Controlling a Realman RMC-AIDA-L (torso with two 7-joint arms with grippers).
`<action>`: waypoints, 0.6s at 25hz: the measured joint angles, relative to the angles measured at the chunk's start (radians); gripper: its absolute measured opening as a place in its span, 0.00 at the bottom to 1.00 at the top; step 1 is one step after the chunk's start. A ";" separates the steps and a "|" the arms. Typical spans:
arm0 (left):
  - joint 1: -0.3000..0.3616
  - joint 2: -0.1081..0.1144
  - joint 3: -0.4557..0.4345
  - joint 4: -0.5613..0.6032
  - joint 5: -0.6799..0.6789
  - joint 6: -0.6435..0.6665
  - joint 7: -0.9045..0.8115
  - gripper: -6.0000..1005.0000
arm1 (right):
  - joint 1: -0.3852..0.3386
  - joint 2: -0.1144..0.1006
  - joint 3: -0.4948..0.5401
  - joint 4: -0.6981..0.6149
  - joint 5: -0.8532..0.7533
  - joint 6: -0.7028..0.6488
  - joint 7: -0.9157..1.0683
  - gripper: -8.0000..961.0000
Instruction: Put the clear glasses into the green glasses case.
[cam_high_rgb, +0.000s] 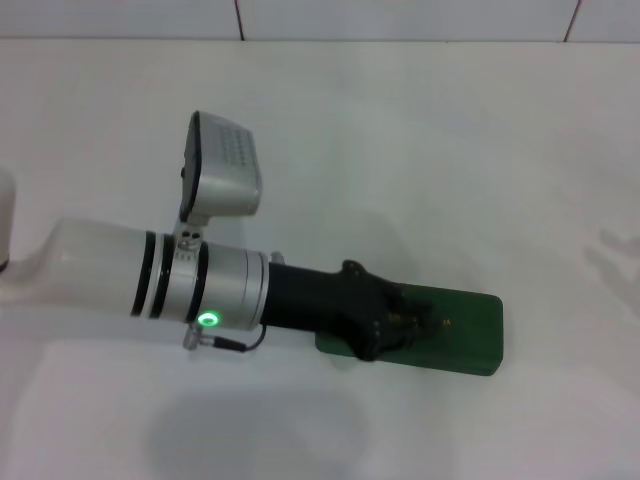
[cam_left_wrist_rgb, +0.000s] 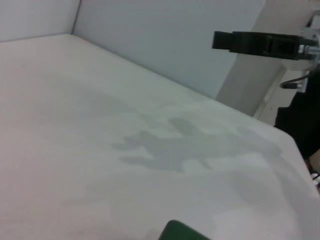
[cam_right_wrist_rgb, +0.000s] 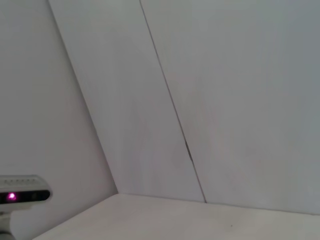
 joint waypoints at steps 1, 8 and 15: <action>0.006 0.000 0.013 0.000 -0.013 0.001 0.009 0.26 | -0.001 0.000 0.000 0.000 0.000 -0.001 0.000 0.33; 0.033 0.003 0.036 0.042 -0.051 0.063 0.016 0.27 | -0.008 0.000 -0.010 0.000 -0.001 -0.008 0.000 0.33; 0.059 0.019 0.021 0.162 -0.076 0.140 -0.038 0.27 | -0.003 -0.004 -0.023 -0.007 -0.042 -0.036 -0.002 0.33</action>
